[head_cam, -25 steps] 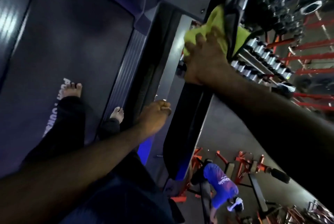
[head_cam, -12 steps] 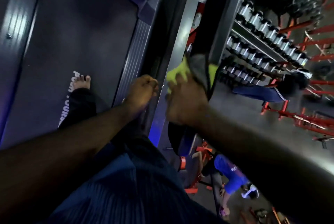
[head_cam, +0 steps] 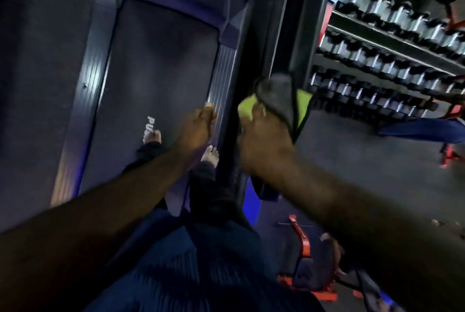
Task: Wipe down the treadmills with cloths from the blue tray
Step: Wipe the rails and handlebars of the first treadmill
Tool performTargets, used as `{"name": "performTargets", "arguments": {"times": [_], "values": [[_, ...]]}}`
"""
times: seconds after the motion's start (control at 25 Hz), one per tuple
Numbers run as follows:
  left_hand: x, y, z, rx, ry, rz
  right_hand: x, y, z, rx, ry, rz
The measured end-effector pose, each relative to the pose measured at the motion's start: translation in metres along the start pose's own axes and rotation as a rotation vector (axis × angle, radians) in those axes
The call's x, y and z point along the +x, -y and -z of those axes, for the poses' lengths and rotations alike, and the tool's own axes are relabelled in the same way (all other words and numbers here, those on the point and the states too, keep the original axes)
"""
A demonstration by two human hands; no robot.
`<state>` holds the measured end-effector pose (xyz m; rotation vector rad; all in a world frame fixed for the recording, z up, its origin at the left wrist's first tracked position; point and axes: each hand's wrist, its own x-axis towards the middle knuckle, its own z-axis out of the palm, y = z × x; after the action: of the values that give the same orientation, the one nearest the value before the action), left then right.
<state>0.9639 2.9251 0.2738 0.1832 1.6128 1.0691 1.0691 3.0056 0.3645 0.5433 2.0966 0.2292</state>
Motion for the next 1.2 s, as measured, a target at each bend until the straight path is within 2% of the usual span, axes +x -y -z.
{"name": "performTargets", "arguments": {"times": [0.12,0.16,0.2,0.28,0.36,0.52,0.6,0.64,0.72,0.8,0.92,1.04,1.12,1.2], "values": [[-0.018,-0.005,0.005,0.075,0.031,0.006,-0.068,0.049,-0.025,-0.059,0.002,0.34],[-0.02,-0.004,0.004,0.092,0.061,0.0,-0.063,0.039,-0.021,-0.054,-0.019,0.363],[-0.023,-0.003,0.003,0.101,0.091,0.002,-0.049,0.024,-0.014,-0.034,-0.068,0.308],[-0.02,0.002,0.004,0.116,0.151,0.011,-0.016,-0.003,-0.003,0.036,-0.194,0.086],[-0.02,0.005,0.01,0.14,0.195,-0.001,-0.006,-0.001,-0.009,0.075,-0.27,-0.075],[-0.033,0.007,0.031,0.177,0.185,-0.132,-0.093,0.09,-0.06,0.365,-0.185,-0.016],[-0.045,0.011,0.035,0.189,0.219,-0.129,-0.097,0.094,-0.081,0.294,-0.178,0.079],[-0.046,0.015,0.033,0.196,0.249,-0.115,-0.081,0.086,-0.081,0.289,-0.25,0.089],[-0.045,0.016,0.031,0.195,0.279,-0.098,-0.046,0.065,-0.059,0.327,-0.327,-0.063],[-0.039,0.01,0.03,0.185,0.242,-0.087,-0.032,0.057,-0.049,0.364,-0.472,-0.207],[-0.041,-0.005,0.013,0.206,0.26,-0.088,-0.083,0.102,-0.081,0.534,-0.644,-0.424],[-0.044,-0.026,-0.015,0.258,0.312,-0.117,-0.123,0.156,-0.112,0.778,-0.933,-0.491],[-0.042,-0.037,-0.041,0.311,0.37,-0.105,-0.114,0.169,-0.118,1.039,-1.094,-0.592],[-0.04,-0.044,-0.065,0.327,0.393,-0.074,-0.1,0.173,-0.103,1.599,-1.191,-0.91]]}}
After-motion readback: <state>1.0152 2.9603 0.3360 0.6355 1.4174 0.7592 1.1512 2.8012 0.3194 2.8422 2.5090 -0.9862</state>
